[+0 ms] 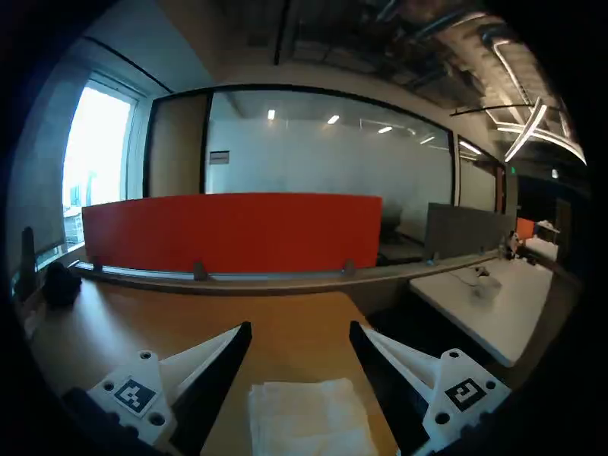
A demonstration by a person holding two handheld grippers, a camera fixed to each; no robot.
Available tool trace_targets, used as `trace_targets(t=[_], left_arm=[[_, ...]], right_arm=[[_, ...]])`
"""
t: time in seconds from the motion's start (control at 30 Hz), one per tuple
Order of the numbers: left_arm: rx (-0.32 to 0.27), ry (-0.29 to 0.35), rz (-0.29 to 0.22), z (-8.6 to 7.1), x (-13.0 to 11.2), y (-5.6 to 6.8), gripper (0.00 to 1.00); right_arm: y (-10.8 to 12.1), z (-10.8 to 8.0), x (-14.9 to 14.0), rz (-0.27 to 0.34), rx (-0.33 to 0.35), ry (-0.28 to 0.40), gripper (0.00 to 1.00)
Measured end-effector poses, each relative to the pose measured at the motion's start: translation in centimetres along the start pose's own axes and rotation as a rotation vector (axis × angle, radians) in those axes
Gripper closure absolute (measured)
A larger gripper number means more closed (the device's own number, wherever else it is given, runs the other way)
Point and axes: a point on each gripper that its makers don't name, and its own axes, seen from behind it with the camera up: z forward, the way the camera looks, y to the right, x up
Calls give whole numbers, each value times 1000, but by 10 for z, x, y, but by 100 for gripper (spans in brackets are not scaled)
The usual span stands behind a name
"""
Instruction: Fold towel
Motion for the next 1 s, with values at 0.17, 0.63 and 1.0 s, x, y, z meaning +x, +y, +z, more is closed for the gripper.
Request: trace_targets(t=[0.17,0.63,1.0], left_arm=[[-3,18,-4,2,8,0,6],[-1,128,-50,7,44,-11,6],[12,287,-62,14,104,-27,6]], right_arm=[[-11,-2,3,-17,18,11,0],[-55,-10,19,1,69,47,0],[-117,-15,33,-7,137,70,0]])
